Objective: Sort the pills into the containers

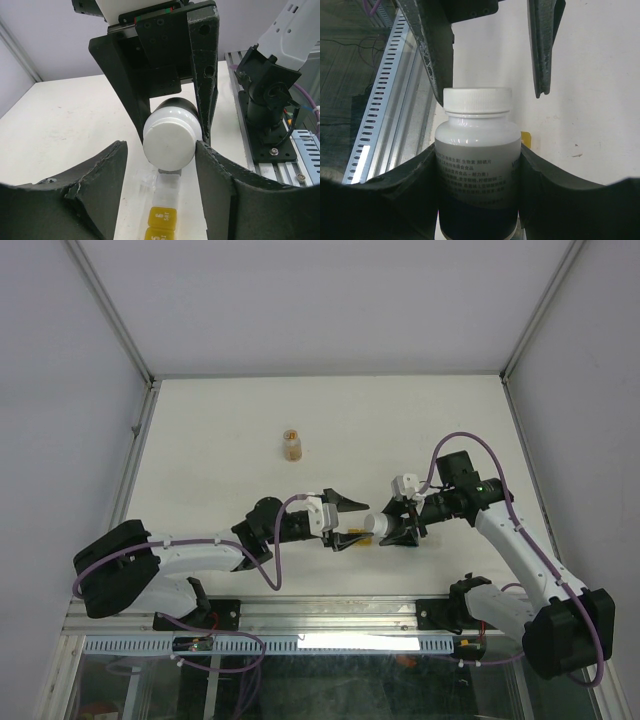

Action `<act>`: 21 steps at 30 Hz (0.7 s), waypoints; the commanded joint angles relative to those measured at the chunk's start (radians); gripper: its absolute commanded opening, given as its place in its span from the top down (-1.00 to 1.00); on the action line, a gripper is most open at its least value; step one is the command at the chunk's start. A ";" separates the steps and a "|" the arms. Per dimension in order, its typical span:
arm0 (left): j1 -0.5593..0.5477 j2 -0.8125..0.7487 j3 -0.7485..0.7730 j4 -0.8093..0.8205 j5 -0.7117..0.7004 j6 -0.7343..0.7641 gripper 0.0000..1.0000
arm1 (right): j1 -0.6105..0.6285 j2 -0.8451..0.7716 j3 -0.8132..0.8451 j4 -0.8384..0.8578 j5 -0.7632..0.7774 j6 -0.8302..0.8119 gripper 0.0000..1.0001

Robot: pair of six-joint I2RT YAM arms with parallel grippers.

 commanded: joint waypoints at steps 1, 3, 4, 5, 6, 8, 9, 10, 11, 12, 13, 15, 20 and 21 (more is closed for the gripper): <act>0.013 0.008 0.041 0.048 0.029 -0.011 -0.11 | 0.005 -0.002 0.037 0.006 -0.036 -0.014 1.00; 0.015 0.013 0.045 0.053 0.033 -0.017 -0.05 | 0.005 0.000 0.037 0.006 -0.036 -0.013 1.00; 0.016 0.017 0.047 0.054 0.039 -0.020 -0.02 | 0.005 0.000 0.037 0.007 -0.036 -0.012 1.00; 0.016 0.020 0.050 0.053 0.045 -0.024 0.01 | 0.006 0.000 0.036 0.008 -0.036 -0.011 1.00; 0.016 0.024 0.053 0.053 0.048 -0.027 0.04 | 0.006 0.000 0.037 0.008 -0.035 -0.011 1.00; 0.016 0.028 0.056 0.054 0.050 -0.034 0.10 | 0.006 0.000 0.037 0.008 -0.036 -0.009 1.00; 0.016 0.030 0.056 0.057 0.049 -0.039 0.15 | 0.006 0.000 0.037 0.009 -0.035 -0.008 1.00; 0.016 0.029 0.057 0.060 0.050 -0.043 0.21 | 0.005 0.001 0.037 0.009 -0.036 -0.008 1.00; 0.016 0.030 0.057 0.062 0.050 -0.048 0.25 | 0.007 0.001 0.037 0.009 -0.035 -0.008 1.00; 0.016 0.030 0.056 0.063 0.050 -0.051 0.29 | 0.007 0.000 0.037 0.009 -0.035 -0.006 1.00; 0.016 0.030 0.056 0.065 0.049 -0.056 0.37 | 0.006 0.001 0.037 0.009 -0.035 -0.006 1.00; 0.017 0.029 0.057 0.072 0.041 -0.074 0.46 | 0.006 0.001 0.037 0.012 -0.033 -0.005 1.00; 0.018 0.028 0.060 0.088 0.001 -0.196 0.81 | 0.006 0.001 0.034 0.040 -0.014 0.031 1.00; 0.018 0.027 0.056 0.097 -0.029 -0.248 0.89 | 0.005 0.001 0.034 0.049 -0.007 0.041 1.00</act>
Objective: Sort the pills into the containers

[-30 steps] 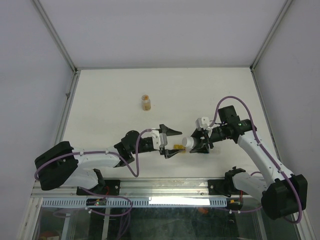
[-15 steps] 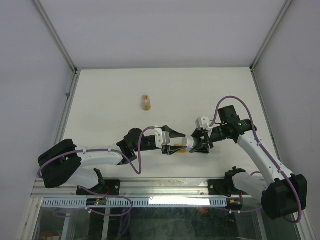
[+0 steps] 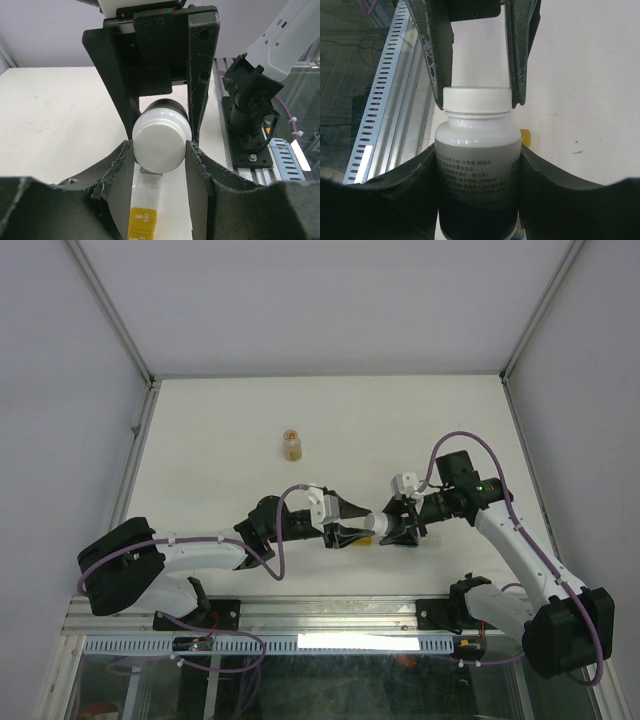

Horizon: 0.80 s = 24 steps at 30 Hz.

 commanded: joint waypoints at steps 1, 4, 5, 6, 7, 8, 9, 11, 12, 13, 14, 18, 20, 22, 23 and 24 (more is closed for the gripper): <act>0.011 -0.004 0.040 0.095 -0.090 -0.201 0.96 | 0.005 -0.004 0.032 0.057 -0.007 0.043 1.00; 0.006 -0.018 0.008 0.135 -0.217 -0.425 1.00 | 0.005 -0.005 0.029 0.090 0.013 0.086 1.00; -0.001 -0.023 0.000 0.142 -0.264 -0.490 1.00 | 0.005 -0.007 0.027 0.098 0.016 0.096 1.00; -0.013 -0.026 -0.001 0.132 -0.323 -0.548 1.00 | 0.005 -0.007 0.026 0.104 0.020 0.105 1.00; -0.027 -0.028 0.007 0.105 -0.367 -0.592 1.00 | 0.006 -0.007 0.026 0.110 0.024 0.113 1.00; -0.045 -0.030 0.023 0.061 -0.419 -0.636 1.00 | 0.005 -0.007 0.024 0.117 0.029 0.119 1.00; -0.061 -0.030 0.042 0.014 -0.461 -0.676 1.00 | 0.004 -0.007 0.023 0.122 0.034 0.129 1.00; -0.090 -0.028 0.082 -0.076 -0.533 -0.740 1.00 | 0.003 -0.008 0.024 0.134 0.043 0.144 1.00; -0.103 -0.030 0.099 -0.109 -0.571 -0.772 1.00 | 0.002 -0.010 0.023 0.138 0.046 0.150 1.00; -0.115 -0.035 0.110 -0.129 -0.597 -0.787 1.00 | 0.001 -0.011 0.023 0.140 0.047 0.153 1.00; -0.125 -0.041 0.117 -0.141 -0.618 -0.797 1.00 | 0.000 -0.013 0.023 0.142 0.047 0.157 1.00; -0.142 -0.061 0.141 -0.216 -0.686 -0.877 1.00 | -0.005 -0.021 0.023 0.146 0.045 0.165 1.00; -0.143 -0.050 0.153 -0.229 -0.679 -0.906 1.00 | -0.005 -0.021 0.023 0.146 0.046 0.167 1.00; -0.143 -0.029 0.168 -0.230 -0.658 -0.904 0.98 | -0.007 -0.021 0.023 0.145 0.045 0.167 1.00; -0.142 -0.019 0.174 -0.233 -0.655 -0.898 0.94 | -0.007 -0.023 0.023 0.146 0.045 0.167 1.00; -0.143 -0.015 0.178 -0.237 -0.652 -0.891 0.84 | -0.007 -0.023 0.024 0.146 0.045 0.168 1.00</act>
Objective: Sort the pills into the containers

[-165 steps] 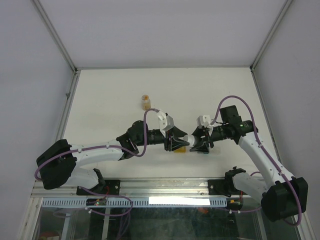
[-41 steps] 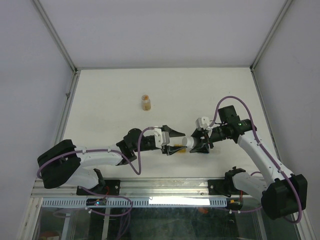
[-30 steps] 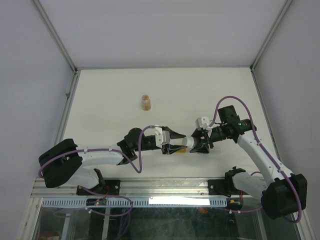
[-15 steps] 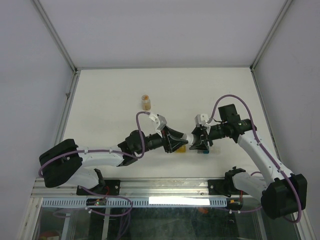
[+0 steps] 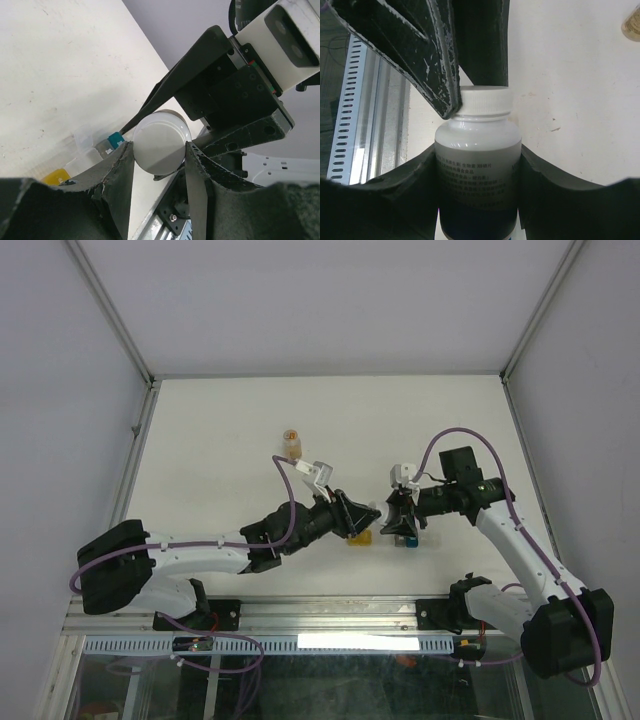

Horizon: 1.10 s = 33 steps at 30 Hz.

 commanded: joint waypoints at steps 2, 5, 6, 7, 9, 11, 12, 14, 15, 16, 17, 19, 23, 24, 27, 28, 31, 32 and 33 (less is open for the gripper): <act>-0.009 0.011 0.081 0.057 -0.012 -0.041 0.31 | 0.009 -0.024 0.023 0.024 -0.060 0.013 1.00; -0.009 -0.001 0.053 0.104 0.018 -0.007 -0.08 | 0.008 -0.025 0.023 0.023 -0.063 0.014 1.00; -0.008 -0.006 0.042 0.111 0.022 -0.002 -0.18 | 0.009 -0.025 0.023 0.022 -0.065 0.013 1.00; -0.009 -0.011 0.037 0.110 0.023 0.004 -0.26 | 0.008 -0.023 0.023 0.022 -0.064 0.013 1.00; -0.010 -0.022 0.032 0.083 0.023 0.018 -0.41 | 0.008 -0.023 0.024 0.022 -0.067 0.013 1.00; -0.009 -0.030 0.029 0.066 0.019 0.028 -0.47 | 0.008 -0.023 0.023 0.021 -0.069 0.013 1.00; -0.008 -0.033 0.026 0.060 0.017 0.031 -0.51 | 0.008 -0.023 0.023 0.020 -0.069 0.013 1.00; -0.009 -0.040 0.020 0.058 0.025 0.042 -0.59 | 0.008 -0.022 0.023 0.020 -0.071 0.013 1.00; -0.010 -0.043 0.016 0.056 0.028 0.054 -0.62 | 0.008 -0.022 0.024 0.021 -0.070 0.013 1.00; -0.009 -0.046 0.011 0.056 0.030 0.064 -0.66 | 0.008 -0.022 0.023 0.019 -0.071 0.013 1.00; -0.010 -0.053 0.007 0.056 0.035 0.081 -0.69 | 0.008 -0.022 0.023 0.018 -0.073 0.013 1.00; -0.010 -0.068 -0.005 0.055 0.039 0.119 -0.78 | 0.007 -0.023 0.022 0.019 -0.073 0.011 1.00; -0.007 -0.115 -0.031 0.050 0.060 0.265 -0.95 | 0.007 -0.023 0.023 0.017 -0.076 0.010 1.00; -0.008 -0.130 -0.040 0.051 0.066 0.319 -0.97 | 0.007 -0.023 0.023 0.015 -0.077 0.008 1.00; -0.006 -0.164 -0.068 0.084 0.097 0.519 -0.98 | 0.006 -0.023 0.023 0.010 -0.081 0.002 1.00; -0.002 -0.173 -0.079 0.104 0.125 0.591 -0.98 | 0.006 -0.024 0.023 0.007 -0.085 -0.003 1.00; 0.067 -0.193 -0.111 0.154 0.419 0.799 -0.98 | 0.006 -0.026 0.022 -0.006 -0.095 -0.022 1.00; 0.098 -0.197 -0.115 0.158 0.538 0.847 -0.98 | 0.006 -0.027 0.023 -0.010 -0.099 -0.031 1.00; 0.134 -0.199 -0.124 0.170 0.638 0.885 -0.98 | 0.006 -0.028 0.023 -0.015 -0.102 -0.036 1.00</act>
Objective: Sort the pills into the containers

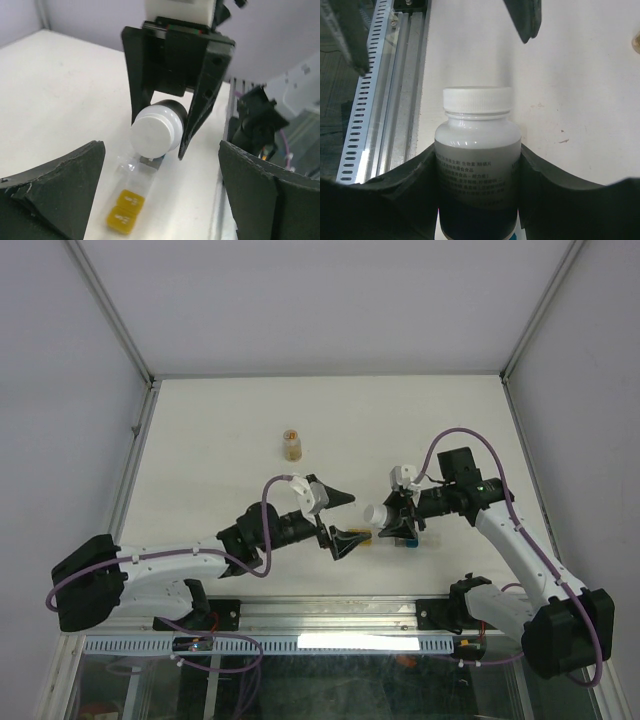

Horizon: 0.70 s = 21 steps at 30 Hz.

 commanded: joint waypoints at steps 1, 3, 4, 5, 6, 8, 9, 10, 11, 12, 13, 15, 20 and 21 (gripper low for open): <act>0.122 -0.035 -0.033 0.129 0.479 0.344 -0.98 | 0.002 -0.026 0.023 -0.017 -0.060 -0.039 1.00; 0.181 -0.022 -0.036 0.162 0.560 0.373 -0.98 | 0.002 -0.024 0.022 -0.022 -0.062 -0.046 1.00; 0.200 -0.012 -0.029 0.161 0.585 0.390 -0.97 | 0.003 -0.024 0.023 -0.023 -0.062 -0.048 1.00; 0.213 -0.002 -0.021 0.155 0.602 0.410 -0.98 | 0.002 -0.024 0.023 -0.024 -0.063 -0.049 1.00; 0.220 0.015 -0.009 0.143 0.611 0.428 -0.98 | 0.002 -0.024 0.021 -0.024 -0.062 -0.052 1.00; 0.223 0.049 0.021 0.121 0.614 0.456 -0.96 | 0.002 -0.021 0.023 -0.026 -0.065 -0.054 1.00; 0.224 0.071 0.039 0.106 0.617 0.473 -0.90 | 0.003 -0.021 0.023 -0.027 -0.065 -0.056 1.00; 0.225 0.094 0.056 0.088 0.625 0.496 -0.83 | 0.004 -0.020 0.022 -0.028 -0.066 -0.057 1.00; 0.225 0.115 0.075 0.074 0.628 0.511 -0.78 | 0.004 -0.019 0.023 -0.029 -0.066 -0.057 1.00; 0.225 0.137 0.091 0.063 0.630 0.519 -0.76 | 0.005 -0.019 0.023 -0.029 -0.066 -0.057 1.00; 0.225 0.157 0.105 0.058 0.631 0.519 -0.73 | 0.004 -0.020 0.023 -0.029 -0.066 -0.057 1.00; 0.225 0.188 0.126 0.058 0.640 0.518 -0.70 | 0.004 -0.020 0.023 -0.029 -0.066 -0.057 1.00; 0.225 0.228 0.142 0.108 0.632 0.501 -0.59 | 0.004 -0.018 0.023 -0.030 -0.066 -0.059 1.00; 0.225 0.233 0.144 0.116 0.632 0.498 -0.56 | 0.004 -0.018 0.022 -0.030 -0.065 -0.059 1.00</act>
